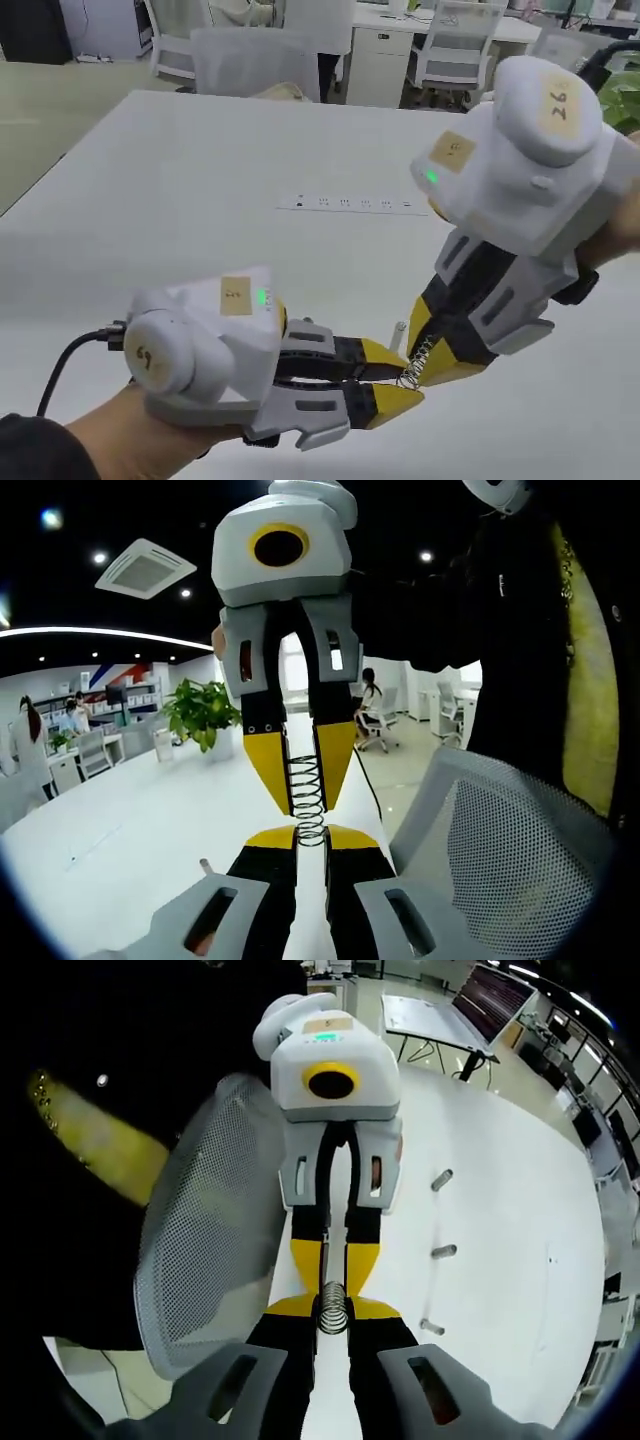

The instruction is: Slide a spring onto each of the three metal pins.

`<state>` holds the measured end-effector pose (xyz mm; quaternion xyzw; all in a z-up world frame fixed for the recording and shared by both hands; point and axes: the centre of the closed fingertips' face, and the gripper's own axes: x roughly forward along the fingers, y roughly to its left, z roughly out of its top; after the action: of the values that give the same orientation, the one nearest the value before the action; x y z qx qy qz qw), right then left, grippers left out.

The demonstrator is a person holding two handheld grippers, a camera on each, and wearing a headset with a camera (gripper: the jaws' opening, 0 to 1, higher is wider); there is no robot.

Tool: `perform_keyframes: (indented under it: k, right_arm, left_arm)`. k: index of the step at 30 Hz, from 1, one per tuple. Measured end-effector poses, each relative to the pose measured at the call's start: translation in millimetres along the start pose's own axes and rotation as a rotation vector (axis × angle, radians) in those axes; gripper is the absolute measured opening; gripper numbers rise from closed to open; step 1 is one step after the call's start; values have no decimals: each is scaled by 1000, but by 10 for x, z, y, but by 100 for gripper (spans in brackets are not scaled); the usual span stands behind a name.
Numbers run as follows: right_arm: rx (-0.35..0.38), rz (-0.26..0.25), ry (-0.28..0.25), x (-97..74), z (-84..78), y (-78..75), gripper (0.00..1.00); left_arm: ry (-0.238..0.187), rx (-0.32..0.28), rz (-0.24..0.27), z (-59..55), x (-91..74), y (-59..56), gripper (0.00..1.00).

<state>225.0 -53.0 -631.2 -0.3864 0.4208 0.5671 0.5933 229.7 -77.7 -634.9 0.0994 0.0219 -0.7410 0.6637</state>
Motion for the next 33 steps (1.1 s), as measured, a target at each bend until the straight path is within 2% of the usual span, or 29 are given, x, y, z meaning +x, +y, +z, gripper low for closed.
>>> perform_keyframes:
  k: [10, 16, 33]
  right_arm:
    - [-24, 4, 65, 33, -46, -6, 8]
    - [-26, 6, 70, 62, -58, -1, 8]
    - [2, 1, 64, 66, -68, -48, 8]
  left_arm:
    - [6, -7, 5, -39, 51, 11, 2]
    - [11, -9, 4, -73, 58, 3, 2]
    - [2, -12, 18, -78, 81, 37, 2]
